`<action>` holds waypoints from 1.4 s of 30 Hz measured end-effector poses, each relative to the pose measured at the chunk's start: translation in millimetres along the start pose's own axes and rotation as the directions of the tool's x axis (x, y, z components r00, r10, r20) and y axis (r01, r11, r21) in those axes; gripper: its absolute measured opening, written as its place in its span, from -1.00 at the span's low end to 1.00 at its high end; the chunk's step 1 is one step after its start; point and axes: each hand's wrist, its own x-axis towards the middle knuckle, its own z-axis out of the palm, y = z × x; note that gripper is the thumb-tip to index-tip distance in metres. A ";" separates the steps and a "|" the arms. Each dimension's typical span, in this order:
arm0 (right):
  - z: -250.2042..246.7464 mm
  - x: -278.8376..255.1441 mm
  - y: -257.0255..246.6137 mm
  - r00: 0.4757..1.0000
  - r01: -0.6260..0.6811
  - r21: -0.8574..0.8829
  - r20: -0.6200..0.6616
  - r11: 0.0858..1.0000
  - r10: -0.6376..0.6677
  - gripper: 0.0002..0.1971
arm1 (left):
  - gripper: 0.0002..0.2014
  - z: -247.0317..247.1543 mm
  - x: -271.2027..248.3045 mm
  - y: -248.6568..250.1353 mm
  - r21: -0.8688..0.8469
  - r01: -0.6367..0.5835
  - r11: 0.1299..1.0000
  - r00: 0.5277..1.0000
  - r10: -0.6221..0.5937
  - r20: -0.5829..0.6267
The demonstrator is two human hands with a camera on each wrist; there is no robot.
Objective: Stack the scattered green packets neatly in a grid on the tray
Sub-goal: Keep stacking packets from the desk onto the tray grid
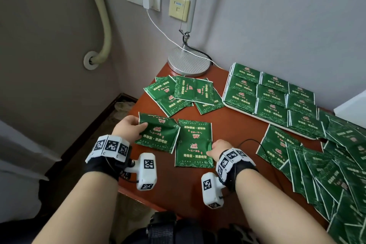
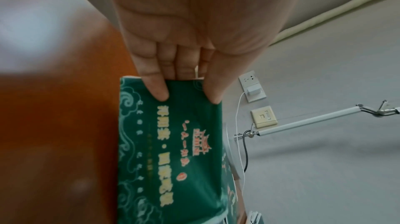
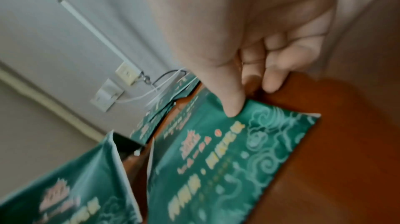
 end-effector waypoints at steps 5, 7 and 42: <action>-12.7 -0.5 19.4 1.000 -0.011 0.377 -0.020 0.926 0.021 -0.81 | -0.83 8.2 -1.8 3.4 -0.196 -0.035 0.980 0.996 0.018 -0.089; -15.5 -2.9 26.1 0.993 -0.024 0.631 -0.075 0.776 0.091 -0.71 | -0.80 10.9 -3.3 6.3 -0.281 -0.033 0.959 0.996 0.009 -0.086; -15.2 -9.8 78.6 0.954 0.186 0.427 -0.294 0.885 -0.059 -0.69 | -0.73 54.3 -8.3 -10.6 0.193 -0.043 0.980 0.994 0.023 0.107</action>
